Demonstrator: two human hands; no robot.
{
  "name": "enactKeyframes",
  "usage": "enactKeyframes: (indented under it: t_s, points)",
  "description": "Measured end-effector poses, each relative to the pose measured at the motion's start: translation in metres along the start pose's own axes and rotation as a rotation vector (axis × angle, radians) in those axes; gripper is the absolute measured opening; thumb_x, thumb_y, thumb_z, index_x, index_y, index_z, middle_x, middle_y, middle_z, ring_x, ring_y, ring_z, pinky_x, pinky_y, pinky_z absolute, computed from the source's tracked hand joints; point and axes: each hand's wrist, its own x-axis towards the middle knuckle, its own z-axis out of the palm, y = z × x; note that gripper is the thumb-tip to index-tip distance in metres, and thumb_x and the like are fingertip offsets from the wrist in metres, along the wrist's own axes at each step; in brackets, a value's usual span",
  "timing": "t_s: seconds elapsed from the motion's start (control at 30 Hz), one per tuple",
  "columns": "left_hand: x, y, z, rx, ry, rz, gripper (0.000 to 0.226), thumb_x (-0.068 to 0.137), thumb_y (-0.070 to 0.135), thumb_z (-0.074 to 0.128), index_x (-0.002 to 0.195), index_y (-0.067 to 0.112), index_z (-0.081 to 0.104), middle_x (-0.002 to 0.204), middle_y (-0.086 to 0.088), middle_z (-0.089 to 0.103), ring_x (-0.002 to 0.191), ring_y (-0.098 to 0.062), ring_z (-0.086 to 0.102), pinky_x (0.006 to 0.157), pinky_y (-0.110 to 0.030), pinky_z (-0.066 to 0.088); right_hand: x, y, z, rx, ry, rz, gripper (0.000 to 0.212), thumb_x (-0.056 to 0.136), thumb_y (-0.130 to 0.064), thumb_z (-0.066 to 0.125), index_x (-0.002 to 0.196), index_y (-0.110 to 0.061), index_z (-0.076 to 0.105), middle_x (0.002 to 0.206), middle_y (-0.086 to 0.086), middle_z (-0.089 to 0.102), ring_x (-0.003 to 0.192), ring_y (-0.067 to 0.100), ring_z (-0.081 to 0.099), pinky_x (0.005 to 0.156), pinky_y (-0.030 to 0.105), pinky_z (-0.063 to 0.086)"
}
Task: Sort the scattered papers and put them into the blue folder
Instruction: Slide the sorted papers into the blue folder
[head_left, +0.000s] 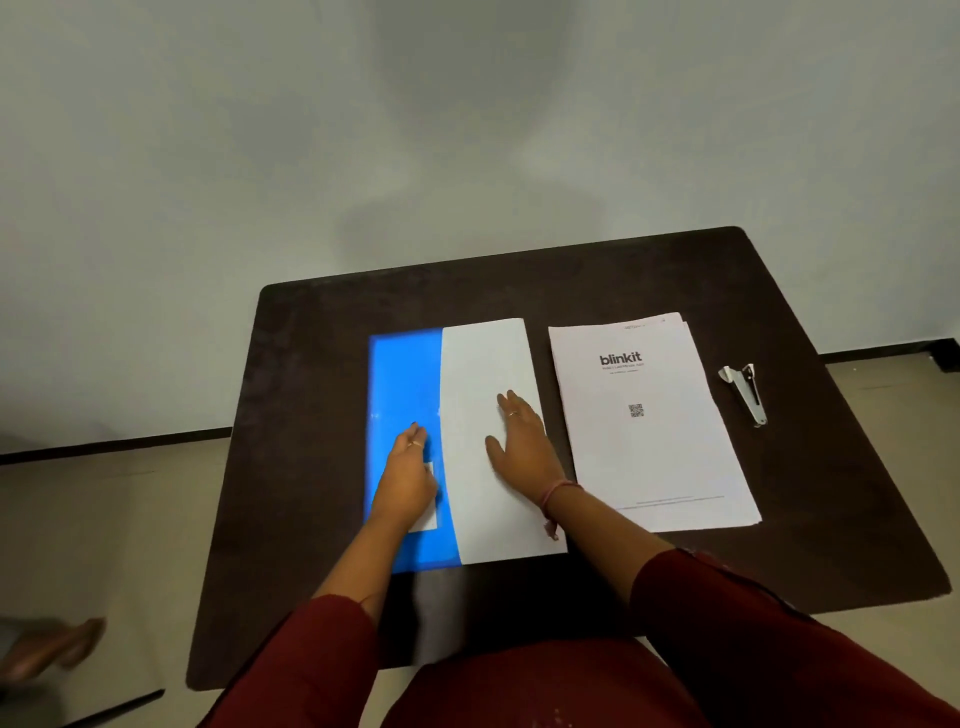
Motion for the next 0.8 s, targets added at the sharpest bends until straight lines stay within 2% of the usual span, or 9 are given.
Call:
enactKeyframes:
  t_s: [0.17,0.27,0.37,0.63,0.8]
  points:
    - [0.017,-0.010,-0.010,0.169,-0.195,0.107,0.075,0.094,0.015,0.056,0.152,0.004,0.009,0.161,-0.007,-0.005,0.148,-0.023,-0.002,0.118,-0.032,0.006,0.017,-0.022,0.032,-0.211,-0.038,0.053,0.065,0.098,-0.036,0.044,0.152,-0.015,0.015,0.160,0.007,0.007,0.147,0.024,0.008,0.117,0.036,0.019]
    - [0.026,-0.015,-0.009,0.226,-0.322,0.108,0.093,0.088,0.024,0.067,0.152,0.005,0.003,0.160,-0.006,-0.013,0.147,-0.025,-0.011,0.119,-0.037,0.007,0.025,-0.029,0.046,-0.319,-0.099,0.097,0.070,0.097,-0.048,0.041,0.152,-0.014,0.013,0.160,0.012,0.004,0.147,0.028,0.006,0.117,0.039,0.019]
    - [0.032,-0.019,-0.006,0.278,-0.384,0.106,0.100,0.084,0.027,0.072,0.152,0.007,0.001,0.159,-0.005,-0.018,0.146,-0.027,-0.014,0.119,-0.039,0.010,0.030,-0.035,0.059,-0.476,-0.162,0.144,0.074,0.096,-0.052,0.038,0.151,-0.011,0.011,0.158,0.019,0.002,0.146,0.035,0.003,0.117,0.044,0.016]
    - [0.039,-0.024,-0.004,0.268,-0.411,0.110,0.107,0.080,0.027,0.076,0.152,0.011,-0.002,0.157,-0.003,-0.024,0.146,-0.026,-0.017,0.119,-0.042,0.012,0.044,-0.053,0.068,-0.557,-0.197,0.271,0.066,0.099,-0.036,0.041,0.150,-0.006,0.013,0.157,0.023,0.004,0.145,0.041,0.003,0.114,0.052,0.021]
    - [0.040,-0.026,-0.004,0.278,-0.407,0.137,0.107,0.080,0.030,0.075,0.152,0.015,-0.003,0.157,-0.004,-0.024,0.146,-0.027,-0.017,0.119,-0.044,0.013,0.048,-0.056,0.066,-0.631,-0.219,0.255,0.061,0.098,-0.022,0.048,0.148,-0.003,0.018,0.155,0.027,0.010,0.143,0.044,0.009,0.112,0.051,0.028]
